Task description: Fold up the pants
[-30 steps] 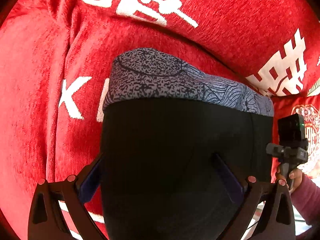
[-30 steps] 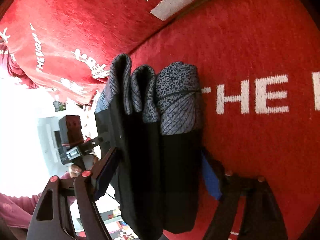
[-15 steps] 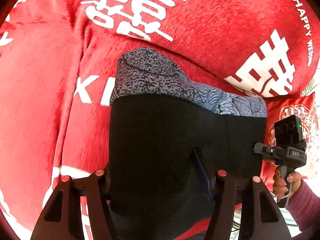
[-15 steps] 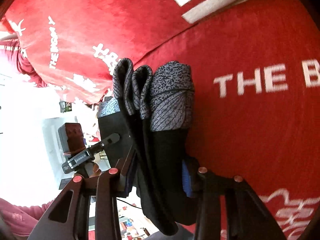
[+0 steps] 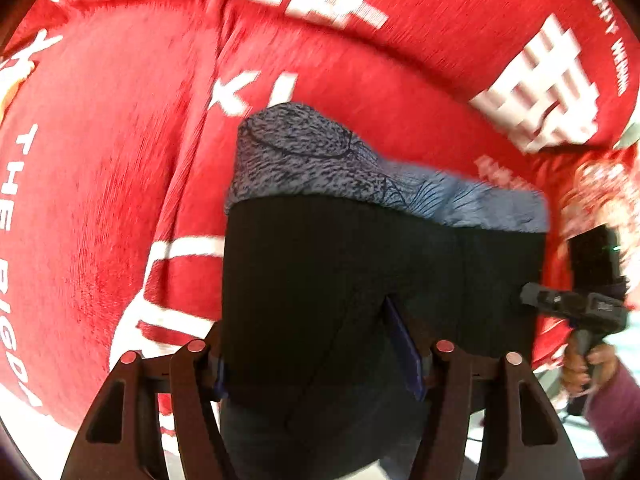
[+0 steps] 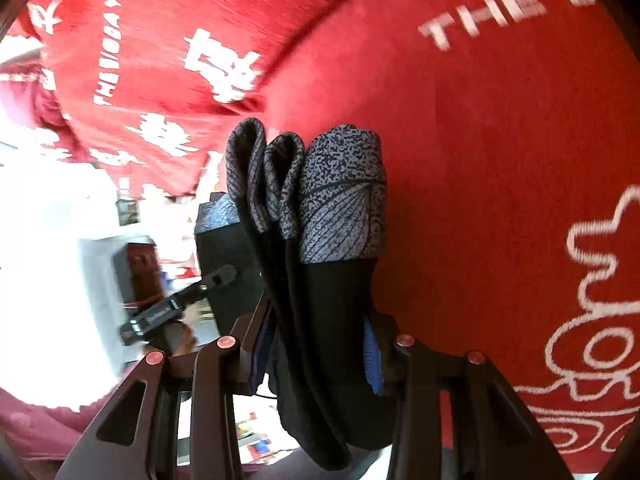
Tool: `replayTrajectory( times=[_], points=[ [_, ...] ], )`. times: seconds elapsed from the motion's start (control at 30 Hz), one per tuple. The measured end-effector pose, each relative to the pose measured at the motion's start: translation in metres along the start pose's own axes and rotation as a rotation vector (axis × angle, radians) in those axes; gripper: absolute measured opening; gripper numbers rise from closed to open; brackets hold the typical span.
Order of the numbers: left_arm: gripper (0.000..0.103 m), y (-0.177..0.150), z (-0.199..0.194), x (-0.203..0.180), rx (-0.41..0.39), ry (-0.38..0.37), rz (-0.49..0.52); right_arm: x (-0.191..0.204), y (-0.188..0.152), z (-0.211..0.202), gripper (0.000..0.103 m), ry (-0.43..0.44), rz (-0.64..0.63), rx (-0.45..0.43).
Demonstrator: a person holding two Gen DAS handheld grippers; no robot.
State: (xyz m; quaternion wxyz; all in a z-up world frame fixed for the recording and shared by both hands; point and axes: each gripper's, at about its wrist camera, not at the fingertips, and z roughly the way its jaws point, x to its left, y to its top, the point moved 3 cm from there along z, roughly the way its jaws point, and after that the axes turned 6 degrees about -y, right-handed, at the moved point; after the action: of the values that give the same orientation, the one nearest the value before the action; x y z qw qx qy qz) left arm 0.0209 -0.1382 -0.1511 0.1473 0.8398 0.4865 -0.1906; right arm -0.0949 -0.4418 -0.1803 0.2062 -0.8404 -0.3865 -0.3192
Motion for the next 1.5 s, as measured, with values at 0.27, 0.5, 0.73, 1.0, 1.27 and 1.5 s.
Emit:
replayTrajectory(
  times=[0.27,0.5,0.73,1.0,1.27,1.5],
  points=[
    [0.103,0.001,0.007,0.020,-0.051,-0.013,0.065,-0.017,-0.011,0.012,0.064,-0.088,0.066,-0.134],
    [0.103,-0.012,-0.025,0.015,-0.072,0.176,0.115,0.007,-0.036,-0.016,0.076,-0.384,0.095,-0.204],
    [0.103,-0.044,-0.067,0.007,-0.101,0.283,0.131,0.043,-0.079,-0.038,0.079,-0.470,0.129,-0.239],
    [0.103,-0.069,-0.123,-0.017,-0.135,0.350,0.213,0.105,-0.130,-0.064,0.084,-0.607,0.056,-0.299],
    [0.103,-0.078,-0.172,-0.046,-0.201,0.345,0.310,0.166,-0.162,-0.083,0.103,-0.741,0.001,-0.383],
    [0.103,-0.086,-0.198,-0.068,-0.233,0.330,0.348,0.199,-0.169,-0.096,0.103,-0.732,-0.051,-0.359]
  ],
)
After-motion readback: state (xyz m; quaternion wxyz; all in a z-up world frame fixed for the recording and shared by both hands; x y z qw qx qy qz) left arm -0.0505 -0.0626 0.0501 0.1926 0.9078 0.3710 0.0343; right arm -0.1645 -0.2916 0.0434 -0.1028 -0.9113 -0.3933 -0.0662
